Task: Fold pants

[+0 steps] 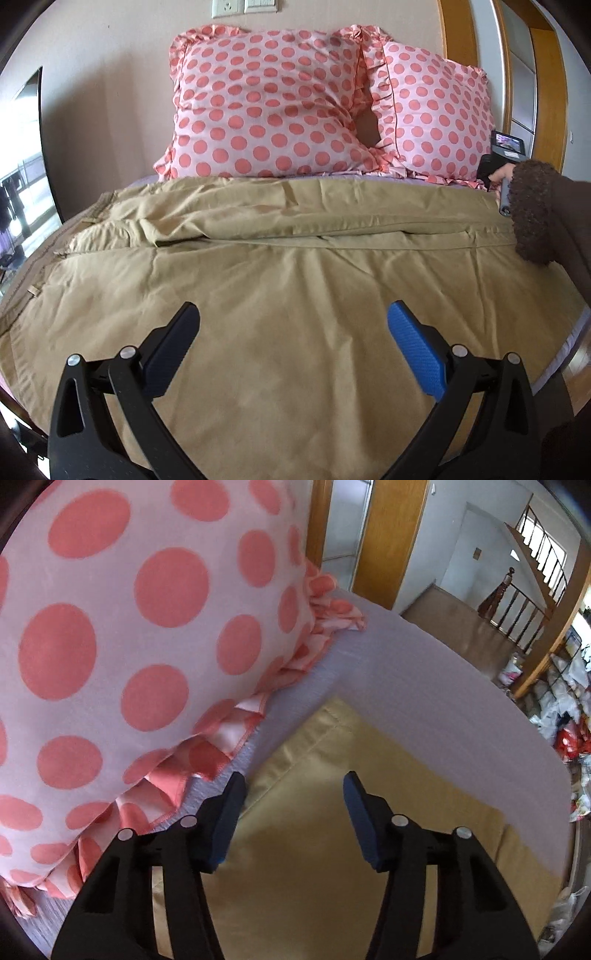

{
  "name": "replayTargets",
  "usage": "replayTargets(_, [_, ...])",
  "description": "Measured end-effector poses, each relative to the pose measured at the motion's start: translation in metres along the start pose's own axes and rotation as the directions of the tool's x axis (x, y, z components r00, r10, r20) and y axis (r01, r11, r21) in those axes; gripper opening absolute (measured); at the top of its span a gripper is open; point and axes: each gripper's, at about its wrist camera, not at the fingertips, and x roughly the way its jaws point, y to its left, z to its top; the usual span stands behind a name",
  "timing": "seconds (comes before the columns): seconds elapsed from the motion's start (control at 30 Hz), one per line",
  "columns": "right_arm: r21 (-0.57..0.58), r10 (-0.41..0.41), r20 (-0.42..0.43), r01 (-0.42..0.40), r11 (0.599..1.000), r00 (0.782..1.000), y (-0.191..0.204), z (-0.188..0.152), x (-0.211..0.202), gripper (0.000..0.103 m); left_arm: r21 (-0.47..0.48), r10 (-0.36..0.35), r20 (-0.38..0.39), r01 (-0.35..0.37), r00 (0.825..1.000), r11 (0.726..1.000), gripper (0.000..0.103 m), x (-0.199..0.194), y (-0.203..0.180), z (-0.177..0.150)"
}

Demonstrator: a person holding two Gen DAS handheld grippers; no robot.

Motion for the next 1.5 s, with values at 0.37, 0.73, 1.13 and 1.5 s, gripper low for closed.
replayTargets(0.37, [0.235, 0.451, 0.115, -0.466, 0.853, 0.885, -0.087, -0.008, -0.002, 0.001, -0.07, -0.013, 0.015, 0.014, 1.0, 0.997, 0.101, -0.011, 0.012, -0.004])
replayTargets(0.73, [0.195, 0.605, 0.272, -0.659, 0.726, 0.748, -0.288, -0.158, -0.124, 0.0, -0.244, -0.021, 0.098, 0.044, 0.995, 0.969, 0.101, -0.034, 0.051, 0.01])
replayTargets(1.13, [0.31, 0.862, -0.048, -0.813, 0.493, 0.505, -0.155, -0.141, -0.097, 0.039, -0.204, -0.003, 0.096, 0.023, 0.995, 0.979, 0.101, -0.05, 0.036, 0.009])
replayTargets(1.5, [0.473, 0.851, -0.134, -0.721, 0.506, 0.508, -0.085, -0.143, -0.05, 0.032, -0.191, 0.005, 0.053, 0.005, 0.999, 0.982, 0.101, -0.037, 0.039, 0.002])
